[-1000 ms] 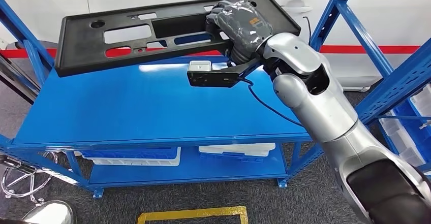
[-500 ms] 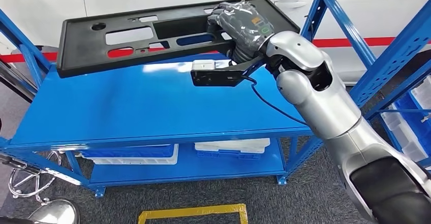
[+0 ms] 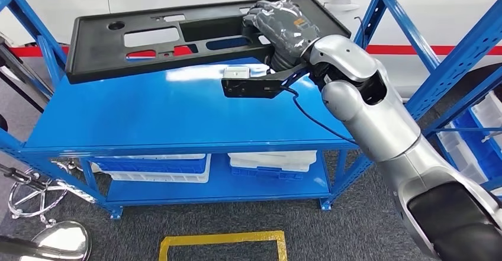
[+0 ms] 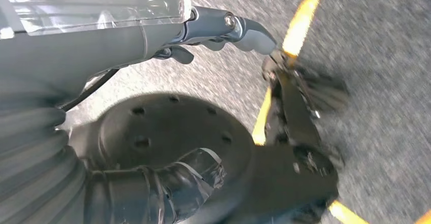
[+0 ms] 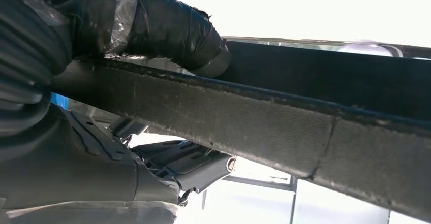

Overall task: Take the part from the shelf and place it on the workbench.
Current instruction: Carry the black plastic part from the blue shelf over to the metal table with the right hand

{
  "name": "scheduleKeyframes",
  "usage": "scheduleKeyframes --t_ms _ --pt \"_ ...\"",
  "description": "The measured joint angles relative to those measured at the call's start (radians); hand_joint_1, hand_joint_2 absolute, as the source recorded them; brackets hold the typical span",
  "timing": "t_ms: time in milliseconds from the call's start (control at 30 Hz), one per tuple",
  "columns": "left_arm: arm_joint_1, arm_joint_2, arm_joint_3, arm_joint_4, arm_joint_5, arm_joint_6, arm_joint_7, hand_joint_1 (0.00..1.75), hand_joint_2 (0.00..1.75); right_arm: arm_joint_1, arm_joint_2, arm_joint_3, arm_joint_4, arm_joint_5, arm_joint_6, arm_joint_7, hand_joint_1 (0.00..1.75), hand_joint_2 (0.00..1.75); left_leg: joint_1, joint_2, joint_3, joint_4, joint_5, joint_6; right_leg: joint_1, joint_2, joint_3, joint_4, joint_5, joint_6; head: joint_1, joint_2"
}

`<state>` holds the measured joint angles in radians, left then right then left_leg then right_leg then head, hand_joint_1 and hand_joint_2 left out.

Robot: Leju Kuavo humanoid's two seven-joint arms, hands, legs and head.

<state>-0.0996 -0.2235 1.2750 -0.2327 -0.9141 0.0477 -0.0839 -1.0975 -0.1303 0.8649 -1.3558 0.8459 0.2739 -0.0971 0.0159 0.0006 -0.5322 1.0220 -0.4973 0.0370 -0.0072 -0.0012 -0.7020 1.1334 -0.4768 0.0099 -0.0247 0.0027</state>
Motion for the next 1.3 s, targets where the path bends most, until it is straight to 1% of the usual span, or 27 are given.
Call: scheduleKeyframes --t_ms 67,100,133,167,233,300,400,467,500,567,600,633,667,733,800,867,933,967,1000,1067,1100,1133,1167,1200,1233,1267,1300 --pt "0.0 0.0 0.0 0.0 0.0 0.0 0.0 0.0 1.75 -0.001 -0.002 0.001 0.0 0.004 -0.002 0.001 1.75 1.75 -0.003 0.003 -0.021 0.002 0.015 0.01 -0.002 0.001 -0.038 0.128 -0.082 0.005 0.0 0.0" --pt "0.0 0.0 0.0 0.0 -0.001 0.0 0.0 0.0 1.75 -0.001 -0.002 0.002 0.0 0.006 -0.003 0.001 1.75 1.75 -0.004 0.004 -0.031 0.004 0.021 0.011 -0.003 0.001 -0.049 0.18 -0.102 0.008 0.0 0.0" --pt "0.0 0.0 0.0 0.0 -0.001 0.0 0.0 0.0 1.75 -0.001 -0.003 0.004 0.0 0.007 -0.003 0.001 1.75 1.75 -0.004 0.004 -0.041 0.006 0.027 0.011 -0.005 0.001 -0.046 0.202 -0.101 0.009 0.0 0.0" --pt "0.0 0.0 0.0 0.0 -0.002 0.0 0.0 0.0 1.75 -0.001 -0.003 0.005 0.0 0.007 -0.002 0.001 1.75 1.75 -0.005 0.004 -0.05 0.01 0.032 0.01 -0.006 0.001 -0.024 0.185 -0.083 0.008 0.0 0.0" --pt "0.0 -0.001 0.0 0.0 -0.003 0.0 0.0 0.0 1.75 -0.002 -0.003 0.008 0.0 0.008 -0.002 0.0 1.75 1.75 -0.005 0.003 -0.064 0.017 0.037 0.007 -0.006 0.001 0.061 0.062 -0.037 0.001 0.0 0.0" --pt "0.0 -0.002 0.0 0.0 -0.004 -0.002 0.0 0.0 1.75 -0.005 -0.003 0.008 0.0 0.008 -0.002 -0.003 1.75 1.75 -0.006 0.001 -0.075 0.023 0.045 -0.002 0.0 0.003 0.128 -0.054 -0.02 -0.008 0.0 0.0" --pt "0.0 -0.002 0.0 0.0 -0.004 -0.003 0.0 0.0 1.75 -0.007 -0.004 0.009 0.0 0.008 -0.002 -0.004 1.75 1.75 -0.008 0.0 -0.082 0.018 0.061 -0.021 0.003 0.001 0.137 -0.09 -0.01 -0.019 0.0 0.0" --pt "0.0 -0.002 0.0 0.0 -0.004 -0.003 0.0 0.0 1.75 -0.009 -0.004 0.011 0.0 0.008 -0.001 -0.004 1.75 1.75 -0.009 -0.001 -0.095 0.038 0.032 -0.031 -0.004 -0.004 0.127 -0.104 0.01 -0.033 -0.001 0.0" --pt "0.0 -0.001 0.0 0.0 -0.004 -0.003 0.0 0.0 1.75 -0.01 -0.004 0.013 0.0 0.009 -0.001 -0.005 1.75 1.75 -0.008 -0.002 -0.109 0.074 -0.005 -0.036 -0.007 -0.006 0.118 -0.109 0.022 -0.039 -0.001 0.0" --pt "0.0 -0.001 0.0 0.0 -0.004 -0.003 0.0 0.0 1.75 -0.012 -0.004 0.016 0.0 0.009 -0.001 -0.005 1.75 1.75 -0.006 -0.002 -0.145 0.191 -0.093 -0.043 -0.006 -0.008 0.094 -0.108 0.04 -0.045 -0.002 0.0" --pt "0.0 0.0 0.0 0.0 -0.005 -0.003 0.0 0.0 1.75 -0.012 -0.004 0.018 0.0 0.009 -0.001 -0.005 1.75 1.75 -0.005 -0.002 -0.158 0.25 -0.119 -0.047 -0.005 -0.009 0.081 -0.106 0.048 -0.045 -0.002 0.0" --pt "-0.001 0.0 0.0 0.0 -0.005 -0.003 0.0 0.0 1.75 -0.011 -0.004 0.02 0.0 0.009 -0.001 -0.005 1.75 1.75 -0.004 -0.002 -0.159 0.285 -0.121 -0.049 -0.005 -0.009 0.067 -0.103 0.056 -0.044 -0.002 0.0" --pt "-0.001 0.0 0.0 0.0 -0.005 -0.003 0.0 0.0 1.75 -0.011 -0.004 0.021 0.0 0.009 -0.001 -0.005 1.75 1.75 -0.004 -0.002 -0.145 0.288 -0.102 -0.051 -0.005 -0.01 0.054 -0.099 0.064 -0.042 -0.002 0.0" --pt "-0.001 0.001 0.0 0.0 -0.006 -0.003 0.0 0.0 1.75 -0.012 -0.004 0.024 0.0 0.009 -0.001 -0.006 1.75 1.75 -0.002 -0.002 -0.07 0.193 -0.044 -0.052 -0.007 -0.01 0.028 -0.088 0.078 -0.035 -0.002 0.0" --pt "-0.001 0.002 0.0 0.0 -0.007 -0.003 0.003 0.0 1.75 -0.013 -0.004 0.024 0.0 0.009 -0.002 -0.006 1.75 1.75 -0.004 -0.004 0.013 0.064 -0.034 -0.047 -0.005 -0.01 0.01 -0.077 0.09 -0.025 -0.002 0.0" --pt "-0.001 0.002 0.0 0.0 -0.007 -0.003 0.006 0.0 1.75 -0.014 -0.004 0.024 0.001 0.009 -0.002 -0.007 1.75 1.75 -0.009 -0.007 0.038 0.01 -0.046 -0.036 -0.004 -0.01 0.003 -0.077 0.107 -0.014 -0.002 0.0" --pt "-0.002 0.001 0.0 0.0 -0.007 -0.003 0.009 0.0 1.75 -0.015 -0.005 0.025 0.002 0.009 -0.002 -0.008 1.75 1.75 -0.009 -0.006 0.025 0.004 -0.03 -0.021 -0.005 -0.009 -0.002 -0.08 0.117 -0.003 -0.001 0.0" --pt "-0.003 0.001 0.0 0.0 -0.007 -0.003 0.009 0.0 1.75 -0.015 -0.006 0.025 0.002 0.009 -0.003 -0.008 1.75 1.75 -0.008 -0.004 0.017 0.003 -0.019 -0.013 -0.006 -0.007 -0.009 -0.07 0.098 0.002 -0.001 0.0" --pt "-0.004 0.0 0.0 0.0 -0.007 -0.003 0.01 0.0 1.75 -0.015 -0.006 0.025 0.003 0.009 -0.003 -0.008 1.75 1.75 -0.006 -0.001 0.006 0.001 -0.006 -0.004 -0.008 -0.005 -0.02 -0.044 0.061 0.007 -0.001 0.0" --pt "-0.006 0.0 0.0 0.0 -0.008 -0.002 0.01 0.0 1.75 -0.015 -0.007 0.025 0.003 0.009 -0.004 -0.007 1.75 1.75 -0.007 0.004 -0.022 0.001 0.017 0.009 -0.01 -0.004 -0.045 0.061 -0.048 0.015 -0.001 0.0" --pt "-0.006 0.0 0.0 0.0 -0.008 -0.002 0.01 0.0 1.75 -0.015 -0.007 0.025 0.003 0.009 -0.004 -0.006 1.75 1.75 -0.008 0.005 -0.038 0.002 0.029 0.012 -0.01 -0.003 -0.052 0.122 -0.087 0.017 -0.001 0.0" --pt "-0.006 0.0 0.0 0.0 -0.009 -0.001 0.01 0.0 1.75 -0.015 -0.007 0.025 0.003 0.009 -0.004 -0.006 1.75 1.75 -0.009 0.006 -0.054 0.002 0.04 0.012 -0.01 -0.003 -0.052 0.169 -0.099 0.019 -0.001 0.0" --pt "-0.006 0.0 0.0 0.0 -0.01 -0.001 0.01 0.0 1.75 -0.015 -0.007 0.026 0.003 0.01 -0.005 -0.005 1.75 1.75 -0.01 0.006 -0.071 0.004 0.051 0.012 -0.01 -0.003 -0.04 0.192 -0.083 0.019 -0.001 0.0" --pt "-0.006 0.0 0.0 0.0 -0.01 0.0 0.011 0.0 1.75 -0.014 -0.008 0.027 0.003 0.011 -0.005 -0.005 1.75 1.75 -0.012 0.006 -0.087 0.006 0.062 0.011 -0.01 -0.003 -0.015 0.188 -0.051 0.018 -0.001 0.0" --pt "-0.007 0.0 0.0 0.0 -0.01 0.0 0.011 0.0 1.75 -0.014 -0.008 0.028 0.003 0.012 -0.005 -0.005 1.75 1.75 -0.013 0.006 -0.101 0.009 0.071 0.01 -0.009 -0.003 0.024 0.153 -0.019 0.014 -0.001 0.0" --pt "-0.007 -0.001 0.0 0.0 -0.01 0.001 0.012 0.0 1.75 -0.013 -0.008 0.029 0.003 0.012 -0.006 -0.004 1.75 1.75 -0.014 0.005 -0.113 0.012 0.08 0.008 -0.005 -0.002 0.076 0.091 -0.008 0.006 -0.001 0.0" --pt "-0.007 -0.002 0.0 0.0 -0.01 0.001 0.012 0.0 1.75 -0.013 -0.008 0.029 0.003 0.012 -0.006 -0.004 1.75 1.75 -0.015 0.005 -0.121 0.014 0.089 0.004 -0.002 -0.001 0.129 0.017 -0.017 -0.002 -0.001 0.0"
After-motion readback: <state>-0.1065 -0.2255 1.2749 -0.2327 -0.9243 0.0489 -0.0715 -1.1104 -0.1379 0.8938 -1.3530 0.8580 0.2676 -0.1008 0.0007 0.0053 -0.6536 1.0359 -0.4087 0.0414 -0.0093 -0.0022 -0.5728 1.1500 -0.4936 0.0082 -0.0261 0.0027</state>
